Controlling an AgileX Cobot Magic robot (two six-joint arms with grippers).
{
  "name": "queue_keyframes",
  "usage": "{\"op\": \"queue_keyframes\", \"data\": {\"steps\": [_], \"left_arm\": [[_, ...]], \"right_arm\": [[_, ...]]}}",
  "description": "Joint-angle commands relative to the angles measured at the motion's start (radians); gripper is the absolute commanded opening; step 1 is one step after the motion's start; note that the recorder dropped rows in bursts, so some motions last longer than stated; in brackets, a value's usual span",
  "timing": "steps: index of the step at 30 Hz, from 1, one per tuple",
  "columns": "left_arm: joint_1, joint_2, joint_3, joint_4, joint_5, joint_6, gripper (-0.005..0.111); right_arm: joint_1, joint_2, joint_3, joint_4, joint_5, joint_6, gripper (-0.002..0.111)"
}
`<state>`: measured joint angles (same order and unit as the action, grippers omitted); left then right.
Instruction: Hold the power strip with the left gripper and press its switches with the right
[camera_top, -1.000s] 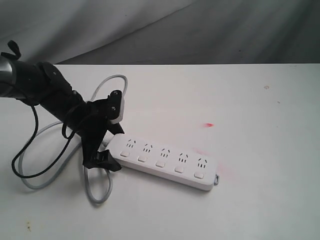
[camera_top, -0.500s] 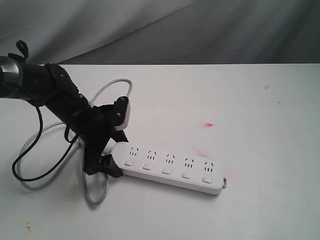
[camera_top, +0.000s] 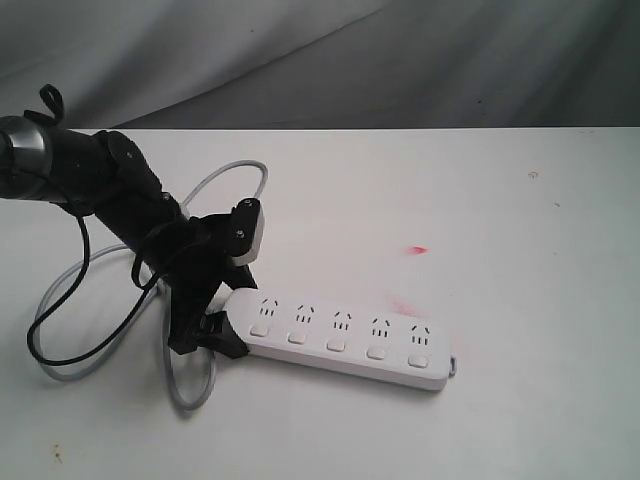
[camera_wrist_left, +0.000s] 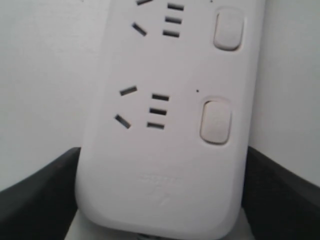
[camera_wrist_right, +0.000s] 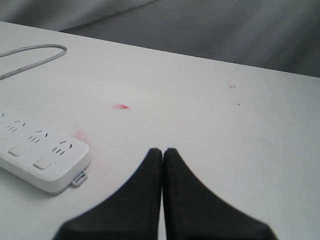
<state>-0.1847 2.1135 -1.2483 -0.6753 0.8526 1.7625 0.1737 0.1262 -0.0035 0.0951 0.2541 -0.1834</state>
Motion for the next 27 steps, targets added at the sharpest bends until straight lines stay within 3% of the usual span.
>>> {"op": "queue_keyframes", "data": {"steps": [1, 7, 27], "left_arm": [[-0.007, 0.005, -0.002, 0.005, 0.034, -0.01, 0.063], [-0.007, 0.005, -0.002, 0.005, 0.036, -0.01, 0.05], [-0.007, 0.005, -0.002, 0.005, 0.036, -0.004, 0.05]], "right_arm": [[-0.006, -0.005, 0.003, -0.007, -0.009, 0.0, 0.0], [-0.006, -0.005, 0.003, -0.007, -0.009, 0.0, 0.0], [-0.006, -0.005, 0.003, -0.007, -0.009, 0.0, 0.0]]}}
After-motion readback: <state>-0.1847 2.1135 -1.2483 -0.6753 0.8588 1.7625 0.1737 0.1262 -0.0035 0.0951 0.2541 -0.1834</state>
